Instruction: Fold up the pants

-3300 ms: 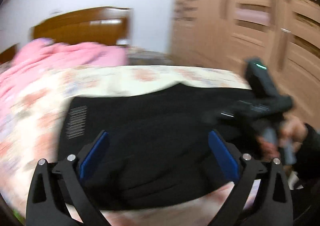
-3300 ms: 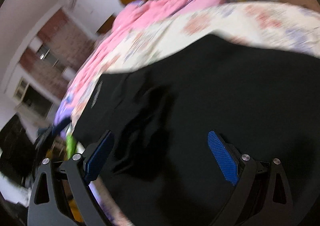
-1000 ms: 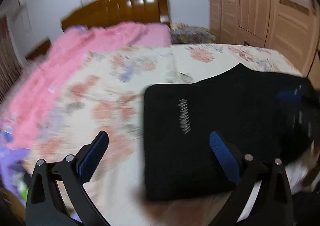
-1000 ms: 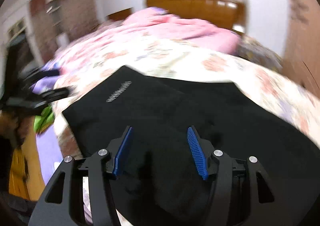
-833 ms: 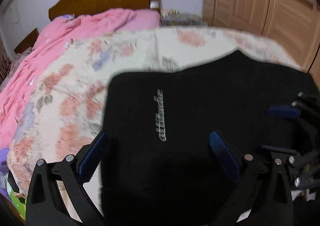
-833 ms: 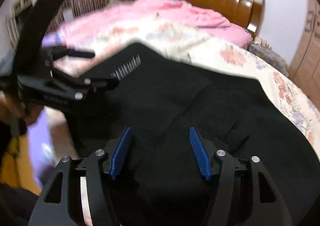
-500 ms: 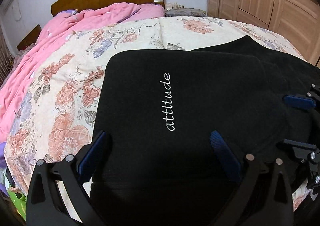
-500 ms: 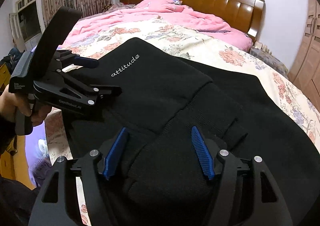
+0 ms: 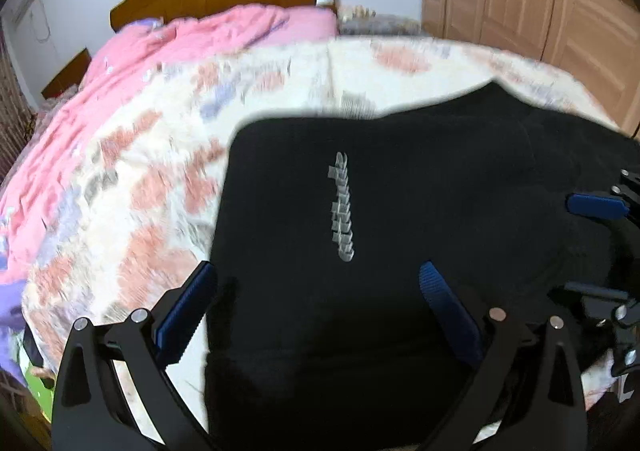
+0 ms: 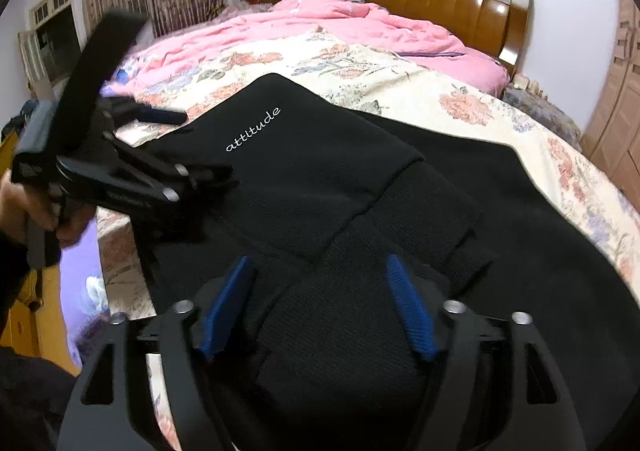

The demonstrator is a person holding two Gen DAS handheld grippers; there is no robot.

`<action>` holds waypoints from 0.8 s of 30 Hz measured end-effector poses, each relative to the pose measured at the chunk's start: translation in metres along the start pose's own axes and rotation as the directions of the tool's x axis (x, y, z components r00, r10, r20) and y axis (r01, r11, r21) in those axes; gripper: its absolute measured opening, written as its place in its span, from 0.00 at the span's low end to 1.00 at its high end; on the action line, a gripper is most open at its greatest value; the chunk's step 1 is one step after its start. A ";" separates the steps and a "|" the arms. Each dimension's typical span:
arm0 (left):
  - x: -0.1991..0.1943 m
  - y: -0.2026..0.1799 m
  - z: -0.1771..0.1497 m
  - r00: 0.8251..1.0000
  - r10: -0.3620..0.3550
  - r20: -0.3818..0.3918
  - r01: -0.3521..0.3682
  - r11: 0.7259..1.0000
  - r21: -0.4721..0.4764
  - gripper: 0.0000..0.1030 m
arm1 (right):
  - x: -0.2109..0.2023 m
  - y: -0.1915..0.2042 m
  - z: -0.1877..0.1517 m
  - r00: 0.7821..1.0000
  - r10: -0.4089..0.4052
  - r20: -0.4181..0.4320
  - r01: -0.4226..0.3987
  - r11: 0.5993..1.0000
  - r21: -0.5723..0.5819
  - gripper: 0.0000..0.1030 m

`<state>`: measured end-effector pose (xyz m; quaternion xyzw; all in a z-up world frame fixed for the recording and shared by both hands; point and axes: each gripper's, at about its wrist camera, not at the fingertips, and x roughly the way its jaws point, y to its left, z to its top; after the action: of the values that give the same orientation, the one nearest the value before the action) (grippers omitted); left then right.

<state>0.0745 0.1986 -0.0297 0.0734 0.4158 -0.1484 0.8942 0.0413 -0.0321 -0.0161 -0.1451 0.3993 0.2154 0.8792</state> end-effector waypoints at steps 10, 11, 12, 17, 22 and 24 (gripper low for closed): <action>0.065 -0.009 0.081 0.996 -0.076 -0.044 0.079 0.995 0.063 0.98 | 0.047 -0.030 0.039 0.998 0.033 -0.047 -0.038 0.993 -0.111 0.77; 0.075 -0.011 0.081 0.997 -0.058 -0.059 0.063 0.995 0.076 0.99 | 0.054 -0.033 0.038 0.997 0.041 -0.070 -0.048 0.993 -0.112 0.78; 0.080 -0.012 0.079 0.997 -0.060 -0.052 0.064 0.994 0.086 0.99 | 0.058 -0.035 0.037 0.995 0.043 -0.086 -0.052 0.993 -0.108 0.84; 0.079 -0.009 0.069 0.998 -0.065 -0.005 0.065 0.994 0.083 0.99 | 0.071 -0.058 0.030 0.980 0.163 -0.112 -0.161 0.987 0.027 0.91; 0.077 -0.011 0.069 0.998 -0.055 0.002 0.055 0.995 0.084 0.99 | 0.070 -0.053 0.029 0.983 0.147 -0.110 -0.146 0.989 0.014 0.92; 0.077 -0.011 0.068 0.999 -0.051 0.006 0.050 0.995 0.084 0.99 | 0.069 -0.054 0.029 0.982 0.151 -0.111 -0.150 0.989 0.017 0.92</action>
<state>0.1672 0.1546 -0.0448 0.0999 0.4072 -0.1888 0.8880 0.1275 -0.0482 -0.0458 -0.1226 0.4586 0.2713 0.8373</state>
